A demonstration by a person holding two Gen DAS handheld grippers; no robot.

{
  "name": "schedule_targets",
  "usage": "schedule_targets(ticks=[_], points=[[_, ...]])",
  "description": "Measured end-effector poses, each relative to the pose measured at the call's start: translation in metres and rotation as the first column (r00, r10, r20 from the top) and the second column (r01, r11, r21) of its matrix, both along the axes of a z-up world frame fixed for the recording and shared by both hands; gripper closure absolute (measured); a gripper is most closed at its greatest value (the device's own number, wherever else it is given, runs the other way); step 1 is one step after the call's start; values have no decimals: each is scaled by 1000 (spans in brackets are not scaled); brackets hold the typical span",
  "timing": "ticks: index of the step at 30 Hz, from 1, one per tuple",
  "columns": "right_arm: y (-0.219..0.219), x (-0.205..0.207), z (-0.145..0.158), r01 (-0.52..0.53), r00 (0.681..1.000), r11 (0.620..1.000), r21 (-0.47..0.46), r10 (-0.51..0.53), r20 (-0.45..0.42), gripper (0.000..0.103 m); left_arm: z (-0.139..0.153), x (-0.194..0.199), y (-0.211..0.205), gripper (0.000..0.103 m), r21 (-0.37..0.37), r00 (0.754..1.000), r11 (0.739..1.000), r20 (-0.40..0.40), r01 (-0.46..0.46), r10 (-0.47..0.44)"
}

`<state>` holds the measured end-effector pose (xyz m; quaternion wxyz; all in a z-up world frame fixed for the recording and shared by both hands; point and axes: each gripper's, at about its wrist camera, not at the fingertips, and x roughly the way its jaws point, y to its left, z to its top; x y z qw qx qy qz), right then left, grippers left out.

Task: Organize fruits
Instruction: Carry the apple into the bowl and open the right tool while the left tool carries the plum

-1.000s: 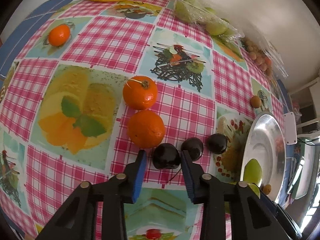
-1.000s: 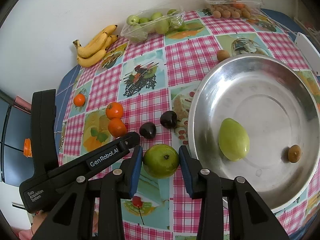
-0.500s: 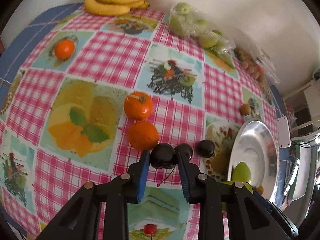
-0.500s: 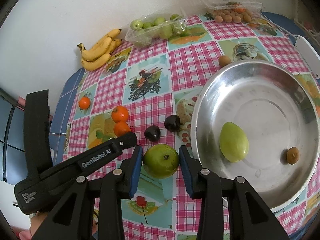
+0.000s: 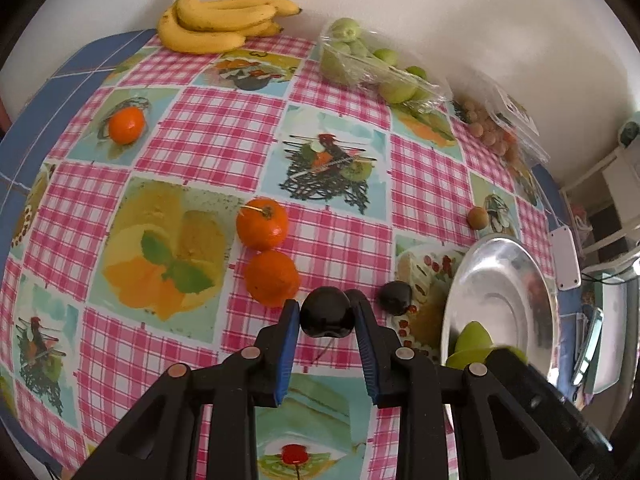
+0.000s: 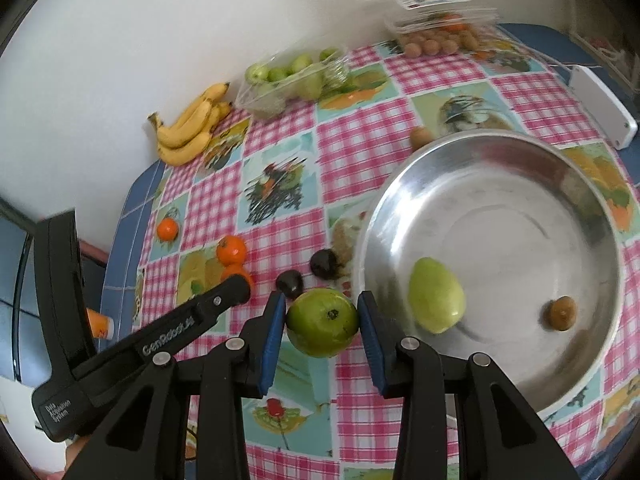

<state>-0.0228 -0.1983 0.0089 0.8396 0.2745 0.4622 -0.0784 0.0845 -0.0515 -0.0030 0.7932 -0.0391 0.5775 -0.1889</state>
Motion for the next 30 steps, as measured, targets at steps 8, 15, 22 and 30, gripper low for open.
schedule_targets(ticks=[8,15,22,30], points=[[-42,-20,3,145,989,989,-17,-145,-15,64,5,-17,-31,72,20,995,996,27,92,-92],[-81,-41,5,263,964,965,-20,-263,-19,64,9,-39,-68,72,29,978,979,44,202,-203],[-112,-64,7,356,935,935,7,-356,-11,64,12,-70,-106,72,29,942,943,53,330,-331],[-127,-73,1,393,919,919,20,-393,-30,64,3,-89,-129,72,70,913,913,45,402,-405]])
